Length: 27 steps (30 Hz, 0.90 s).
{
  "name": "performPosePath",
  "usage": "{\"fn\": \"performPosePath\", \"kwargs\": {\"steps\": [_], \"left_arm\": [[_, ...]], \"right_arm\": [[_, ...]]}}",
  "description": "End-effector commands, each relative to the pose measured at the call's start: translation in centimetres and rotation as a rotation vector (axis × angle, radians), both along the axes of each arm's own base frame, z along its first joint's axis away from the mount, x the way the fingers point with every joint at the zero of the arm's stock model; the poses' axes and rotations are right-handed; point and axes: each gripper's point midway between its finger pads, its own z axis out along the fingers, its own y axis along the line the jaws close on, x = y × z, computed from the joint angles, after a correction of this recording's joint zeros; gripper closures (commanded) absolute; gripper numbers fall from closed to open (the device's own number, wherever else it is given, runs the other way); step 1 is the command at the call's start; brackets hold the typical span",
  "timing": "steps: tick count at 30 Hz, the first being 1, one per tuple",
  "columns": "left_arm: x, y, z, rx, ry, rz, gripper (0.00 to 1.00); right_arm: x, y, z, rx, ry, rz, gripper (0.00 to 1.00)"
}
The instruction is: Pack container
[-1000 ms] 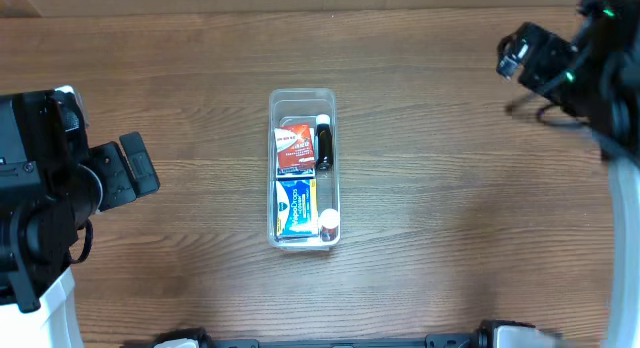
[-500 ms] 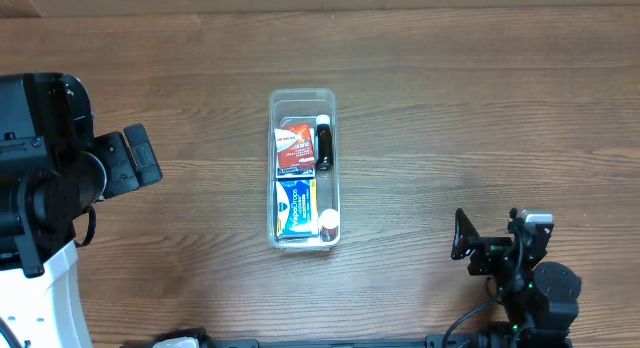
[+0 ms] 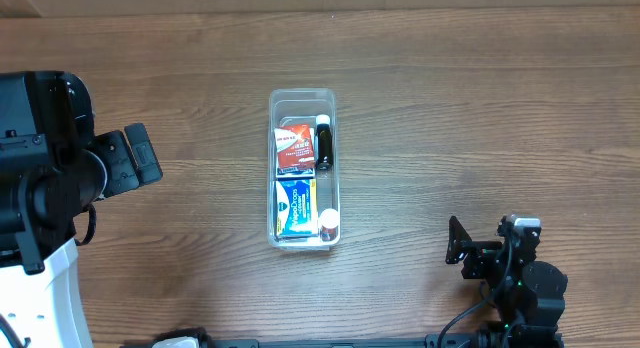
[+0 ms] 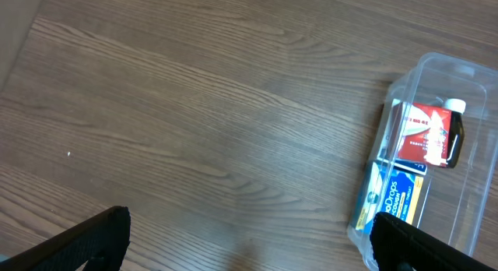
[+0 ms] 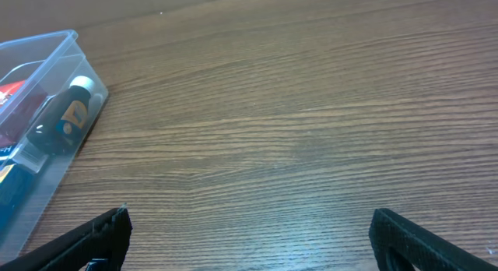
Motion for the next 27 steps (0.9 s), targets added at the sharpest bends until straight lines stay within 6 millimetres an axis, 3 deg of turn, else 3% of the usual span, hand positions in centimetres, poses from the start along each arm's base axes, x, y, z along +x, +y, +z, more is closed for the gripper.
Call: {"fn": "performPosePath", "kwargs": {"steps": [1, 3, 4, 7, 9, 11, 15, 17, 24, 27], "left_arm": [[0.2, 0.2, 0.2, 0.007, -0.007, 0.011, 0.0], [-0.6, 1.5, 0.9, 0.147, 0.01, -0.043, 0.0], [-0.8, 1.0, 1.0, 0.155, 0.0, -0.093, 0.0], [1.9, -4.6, 1.5, 0.119, -0.235, -0.518, 0.0], [3.0, -4.6, -1.7, 0.094, -0.326, -0.466, 0.0], [2.9, -5.0, -6.2, 0.053, -0.417, -0.419, 0.0], [0.3, -6.7, -14.7, 0.047, -0.607, -0.485, 0.0], [-0.7, -7.1, -17.3, 0.037, -0.658, -0.489, 0.0], [-1.6, -7.6, -21.3, 0.039, -0.744, -0.496, 0.0], [-1.7, -8.4, -20.8, 0.038, -0.778, -0.531, 0.0]], "right_arm": [[0.0, 0.0, -0.6, -0.006, 0.008, 0.001, 0.0], [0.0, 0.0, -0.6, -0.006, 0.008, 0.001, 0.0], [0.0, 0.0, -0.6, -0.006, 0.008, 0.002, 0.0], [0.0, 0.0, -0.6, -0.006, 0.008, 0.001, 0.0], [0.0, 0.0, -0.6, -0.006, 0.008, 0.002, 0.0], [0.0, 0.0, -0.6, -0.006, 0.008, 0.001, 0.0], [0.0, 0.0, -0.6, -0.006, 0.008, 0.001, 0.0], [0.0, 0.0, -0.6, -0.006, 0.008, 0.001, 0.0], [0.0, 0.0, -0.6, -0.006, 0.008, 0.002, 0.0], [0.0, 0.0, -0.6, -0.006, 0.008, 0.001, 0.0]]}}
